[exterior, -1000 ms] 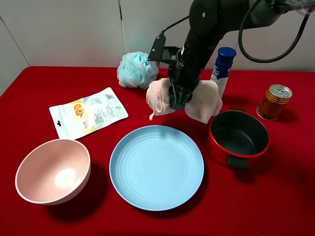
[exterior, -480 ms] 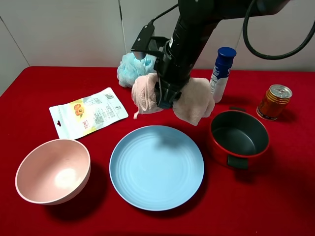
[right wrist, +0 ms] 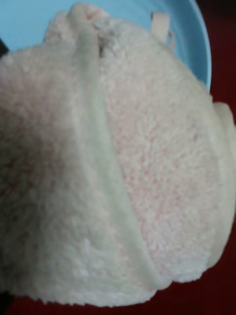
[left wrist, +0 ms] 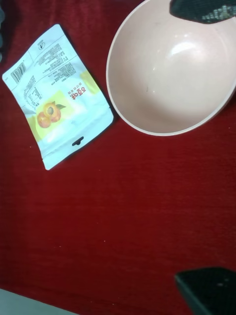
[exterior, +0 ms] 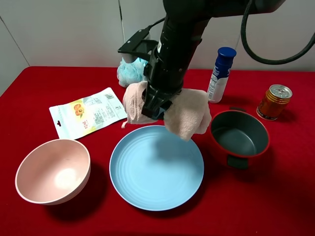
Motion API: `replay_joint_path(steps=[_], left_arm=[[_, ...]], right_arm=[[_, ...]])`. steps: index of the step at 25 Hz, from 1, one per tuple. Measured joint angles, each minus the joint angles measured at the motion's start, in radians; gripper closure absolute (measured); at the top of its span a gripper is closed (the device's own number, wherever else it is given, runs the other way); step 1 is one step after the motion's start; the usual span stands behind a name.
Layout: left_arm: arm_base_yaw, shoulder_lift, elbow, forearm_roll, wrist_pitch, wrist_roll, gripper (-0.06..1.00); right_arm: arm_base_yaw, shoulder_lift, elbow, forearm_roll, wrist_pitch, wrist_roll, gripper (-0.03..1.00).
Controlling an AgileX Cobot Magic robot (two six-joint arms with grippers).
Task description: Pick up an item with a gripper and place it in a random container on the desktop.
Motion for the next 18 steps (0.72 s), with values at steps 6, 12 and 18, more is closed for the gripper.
replay_joint_path(steps=[6, 12, 18], left_arm=[[0.0, 0.0, 0.0, 0.001, 0.0, 0.0, -0.04], [0.0, 0.0, 0.0, 0.001, 0.0, 0.0, -0.04], [0.0, 0.0, 0.0, 0.001, 0.0, 0.0, -0.04]], right_arm=[[0.056, 0.0, 0.0, 0.008, 0.015, 0.103, 0.62], [0.069, 0.0, 0.014, 0.041, 0.011, 0.168, 0.62], [0.069, 0.0, 0.07, 0.056, -0.04, 0.176, 0.62]])
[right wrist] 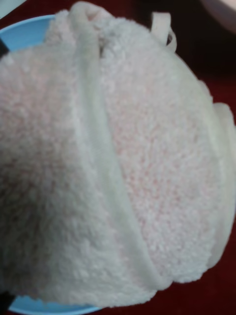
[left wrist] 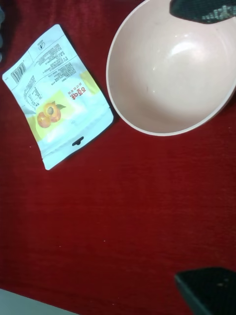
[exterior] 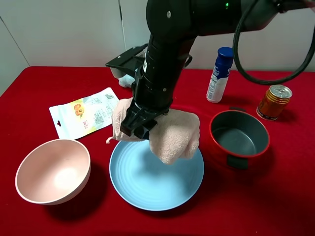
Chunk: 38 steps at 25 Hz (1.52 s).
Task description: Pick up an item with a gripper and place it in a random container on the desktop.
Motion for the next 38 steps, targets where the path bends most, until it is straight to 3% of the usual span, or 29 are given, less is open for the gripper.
replay_joint_path(steps=[10, 28, 30, 34, 38], left_arm=[[0.0, 0.0, 0.0, 0.0, 0.0, 0.0, -0.04], [0.0, 0.0, 0.0, 0.0, 0.0, 0.0, -0.04], [0.0, 0.0, 0.0, 0.0, 0.0, 0.0, -0.04], [0.0, 0.0, 0.0, 0.0, 0.0, 0.0, -0.04], [0.0, 0.0, 0.0, 0.0, 0.0, 0.0, -0.04]], right_arm=[[0.0, 0.026, 0.093, 0.009, -0.098, 0.056, 0.62], [0.0, 0.113, 0.099, 0.044, -0.121, 0.131, 0.62], [0.0, 0.113, 0.099, 0.045, -0.12, 0.133, 0.57], [0.0, 0.113, 0.099, 0.045, -0.121, 0.138, 0.33], [0.0, 0.113, 0.099, 0.045, -0.123, 0.159, 0.28]])
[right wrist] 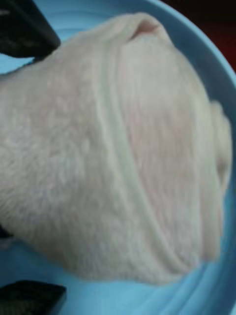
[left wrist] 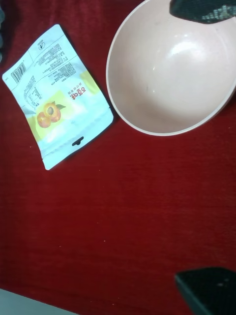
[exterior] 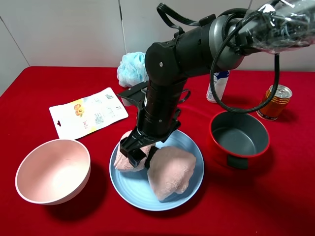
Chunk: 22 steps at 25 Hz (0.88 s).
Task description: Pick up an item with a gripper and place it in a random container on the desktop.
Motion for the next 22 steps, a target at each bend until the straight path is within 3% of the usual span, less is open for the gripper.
replay_joint_path(steps=[13, 22], left_arm=[[0.0, 0.0, 0.0, 0.0, 0.0, 0.0, -0.04], [0.0, 0.0, 0.0, 0.0, 0.0, 0.001, -0.04]], right_arm=[[0.0, -0.094, 0.0, -0.022, 0.018, 0.012, 0.28], [0.0, -0.255, 0.0, -0.038, 0.113, 0.013, 0.28]])
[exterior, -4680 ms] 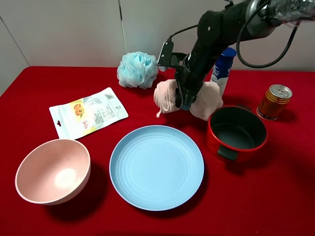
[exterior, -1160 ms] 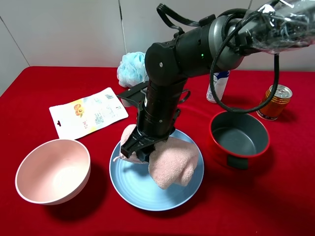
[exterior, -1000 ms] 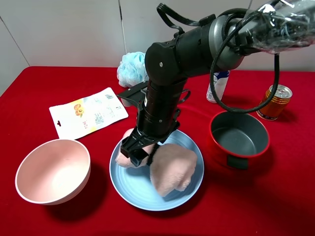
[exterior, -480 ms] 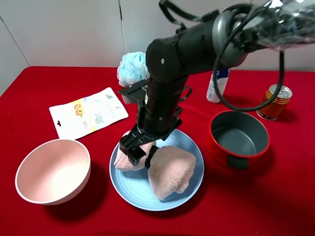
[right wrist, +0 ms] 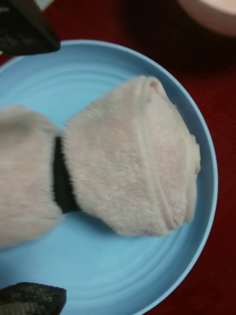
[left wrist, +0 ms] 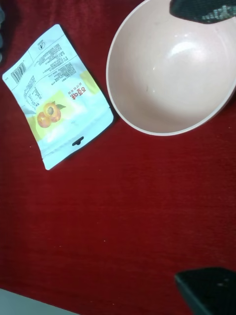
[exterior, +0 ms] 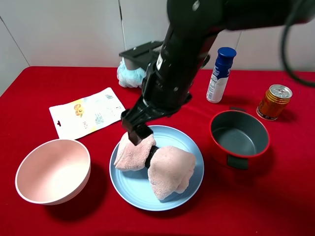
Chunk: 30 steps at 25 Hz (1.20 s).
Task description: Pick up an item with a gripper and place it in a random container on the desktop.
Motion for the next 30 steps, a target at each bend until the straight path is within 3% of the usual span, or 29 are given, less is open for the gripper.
replay_joint_path(steps=[13, 30], left_arm=[[0.0, 0.0, 0.0, 0.0, 0.0, 0.0, -0.04], [0.0, 0.0, 0.0, 0.0, 0.0, 0.0, -0.04]], right_arm=[[0.0, -0.124, 0.0, 0.005, 0.298, 0.005, 0.28], [0.0, -0.378, 0.036, -0.003, 0.31, 0.032, 0.28]])
